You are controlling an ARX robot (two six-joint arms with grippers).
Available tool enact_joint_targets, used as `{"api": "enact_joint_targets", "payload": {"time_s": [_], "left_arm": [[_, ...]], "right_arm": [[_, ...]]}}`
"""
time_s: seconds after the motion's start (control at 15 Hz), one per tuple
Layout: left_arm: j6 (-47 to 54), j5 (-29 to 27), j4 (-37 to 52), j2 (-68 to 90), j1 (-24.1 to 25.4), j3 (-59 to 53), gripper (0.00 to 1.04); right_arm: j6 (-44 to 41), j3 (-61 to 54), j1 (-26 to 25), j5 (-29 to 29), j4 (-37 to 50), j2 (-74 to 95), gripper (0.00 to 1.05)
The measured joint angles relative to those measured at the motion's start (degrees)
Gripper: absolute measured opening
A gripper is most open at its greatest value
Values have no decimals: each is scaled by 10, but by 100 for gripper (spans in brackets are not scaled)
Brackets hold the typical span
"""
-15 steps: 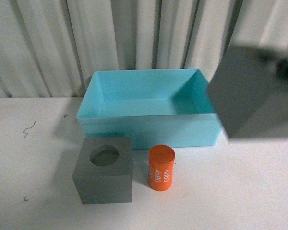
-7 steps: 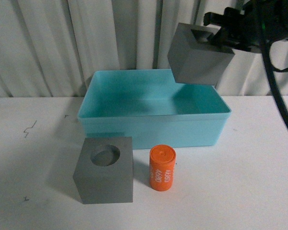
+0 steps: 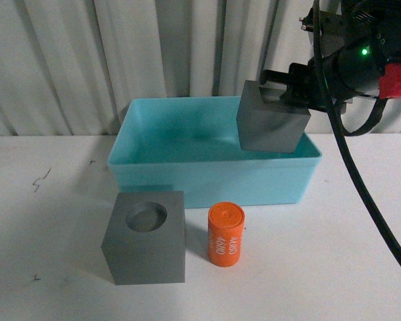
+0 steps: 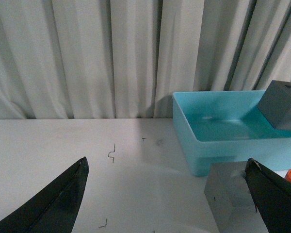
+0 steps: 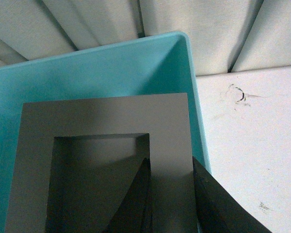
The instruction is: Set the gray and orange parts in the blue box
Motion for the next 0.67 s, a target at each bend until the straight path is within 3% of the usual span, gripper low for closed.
{"api": "enact_joint_targets", "payload": {"time_s": [0.13,0.27,0.33,0.47,0.6,0.67], "left_arm": [[0,0,0,0,0,0,98],[0,0,0,0,0,0,98],[0,0,0,0,0,0,98],[0,0,0,0,0,0,98],[0,0,0,0,0,0,98],[0,0,0,0,0,0,98]], "right_arm": [[1,6,7,9,-2,0,35],[13,-2,5,51,22,-8,64],[18,-35,0,73,48,-40,77],[35,-135,-16,63,101,-169,99],[67,-261,-30,45,111,-352,98],[85,-336,-32,50,75,-444,98]]}}
